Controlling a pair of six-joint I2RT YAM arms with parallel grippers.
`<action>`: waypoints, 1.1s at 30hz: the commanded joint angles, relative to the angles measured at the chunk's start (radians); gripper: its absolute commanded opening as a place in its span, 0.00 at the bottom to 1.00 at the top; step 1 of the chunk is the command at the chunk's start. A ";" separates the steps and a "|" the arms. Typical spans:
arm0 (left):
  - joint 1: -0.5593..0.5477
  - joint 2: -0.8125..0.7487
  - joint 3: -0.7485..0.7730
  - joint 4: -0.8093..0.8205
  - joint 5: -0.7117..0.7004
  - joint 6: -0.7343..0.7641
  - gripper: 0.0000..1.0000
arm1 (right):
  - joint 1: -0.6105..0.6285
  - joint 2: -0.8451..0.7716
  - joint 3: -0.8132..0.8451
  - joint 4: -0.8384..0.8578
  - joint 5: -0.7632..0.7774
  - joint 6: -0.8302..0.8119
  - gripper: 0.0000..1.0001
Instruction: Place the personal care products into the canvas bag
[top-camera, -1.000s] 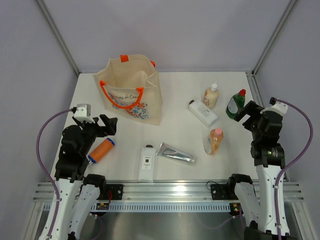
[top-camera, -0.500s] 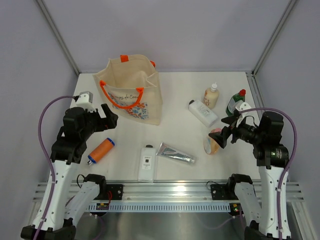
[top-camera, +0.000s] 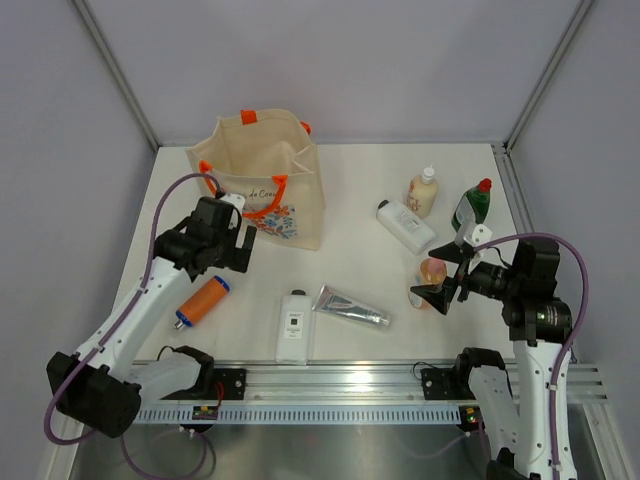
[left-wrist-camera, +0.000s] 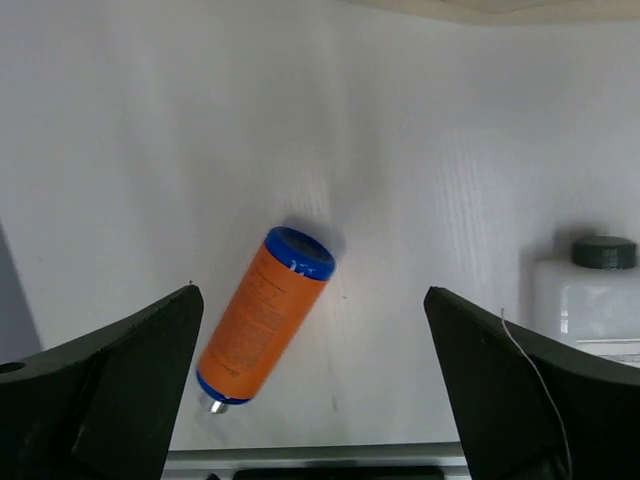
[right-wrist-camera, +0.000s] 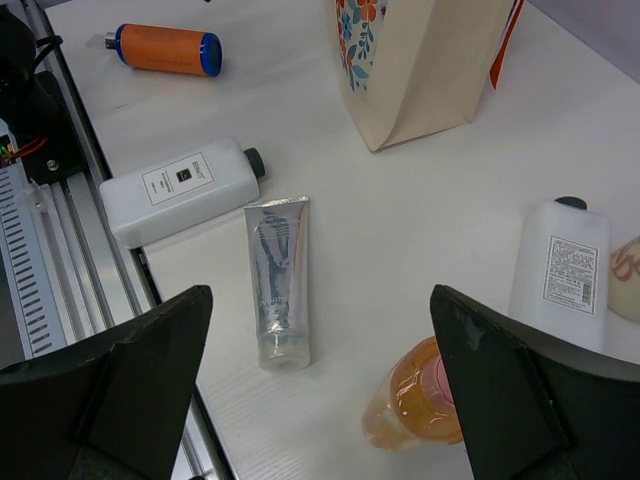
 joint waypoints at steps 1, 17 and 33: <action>-0.003 -0.063 -0.076 0.042 -0.076 0.306 0.99 | 0.000 -0.001 0.014 -0.001 -0.019 -0.033 0.99; 0.152 0.173 -0.282 0.201 0.220 0.560 0.99 | 0.000 -0.016 0.019 -0.021 -0.021 -0.055 0.99; 0.163 0.185 -0.323 0.298 0.121 0.504 0.42 | 0.000 -0.018 0.013 -0.019 0.012 -0.059 0.99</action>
